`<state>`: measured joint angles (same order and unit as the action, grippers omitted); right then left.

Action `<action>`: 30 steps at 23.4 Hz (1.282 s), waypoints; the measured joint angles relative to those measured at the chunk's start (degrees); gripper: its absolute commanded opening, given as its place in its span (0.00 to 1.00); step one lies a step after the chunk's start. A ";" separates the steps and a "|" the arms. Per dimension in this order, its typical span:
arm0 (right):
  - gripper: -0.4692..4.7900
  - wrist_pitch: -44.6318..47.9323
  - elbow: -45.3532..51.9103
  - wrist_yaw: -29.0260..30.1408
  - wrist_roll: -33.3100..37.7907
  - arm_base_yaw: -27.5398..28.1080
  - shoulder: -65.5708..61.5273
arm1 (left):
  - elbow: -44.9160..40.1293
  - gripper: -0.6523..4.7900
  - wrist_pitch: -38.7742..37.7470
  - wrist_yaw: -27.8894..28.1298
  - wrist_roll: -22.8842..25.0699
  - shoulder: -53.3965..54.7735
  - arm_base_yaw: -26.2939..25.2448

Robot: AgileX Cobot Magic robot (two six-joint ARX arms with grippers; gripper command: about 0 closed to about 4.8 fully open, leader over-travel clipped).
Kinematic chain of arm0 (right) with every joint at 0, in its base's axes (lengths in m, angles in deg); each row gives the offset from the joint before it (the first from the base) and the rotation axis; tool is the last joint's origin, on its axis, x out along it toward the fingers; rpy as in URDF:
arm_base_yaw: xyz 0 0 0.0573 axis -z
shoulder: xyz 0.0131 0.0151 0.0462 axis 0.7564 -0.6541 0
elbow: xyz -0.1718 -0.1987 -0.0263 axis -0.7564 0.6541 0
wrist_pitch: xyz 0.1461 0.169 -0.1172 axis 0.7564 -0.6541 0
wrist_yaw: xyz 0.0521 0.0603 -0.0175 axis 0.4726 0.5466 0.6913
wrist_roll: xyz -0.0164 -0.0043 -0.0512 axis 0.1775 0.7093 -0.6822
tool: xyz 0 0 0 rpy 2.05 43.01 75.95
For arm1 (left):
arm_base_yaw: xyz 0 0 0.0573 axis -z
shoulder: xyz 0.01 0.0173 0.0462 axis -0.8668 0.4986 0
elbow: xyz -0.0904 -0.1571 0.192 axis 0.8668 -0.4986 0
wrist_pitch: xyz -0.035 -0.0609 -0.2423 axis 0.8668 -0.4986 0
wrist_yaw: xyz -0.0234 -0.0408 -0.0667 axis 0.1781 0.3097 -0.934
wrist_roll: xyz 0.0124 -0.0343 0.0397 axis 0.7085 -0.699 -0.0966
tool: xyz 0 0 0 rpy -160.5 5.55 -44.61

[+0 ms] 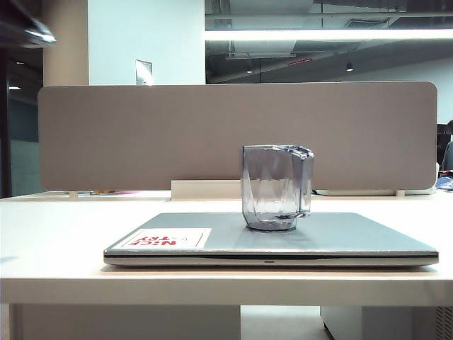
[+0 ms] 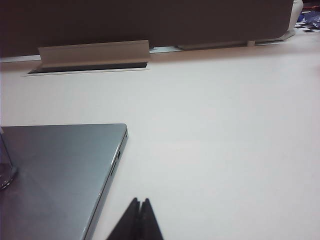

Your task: Pick up the water cup and place it on the side of the laptop away from you.

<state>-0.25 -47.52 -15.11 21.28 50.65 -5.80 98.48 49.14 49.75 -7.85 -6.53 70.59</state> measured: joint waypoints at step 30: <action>0.09 -3.28 0.00 2.10 0.02 -0.07 0.00 | 14.99 0.29 38.23 20.81 8.74 62.27 41.09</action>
<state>-3.53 -47.52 -13.01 21.30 50.58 -5.80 113.48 87.37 70.56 0.90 55.74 111.69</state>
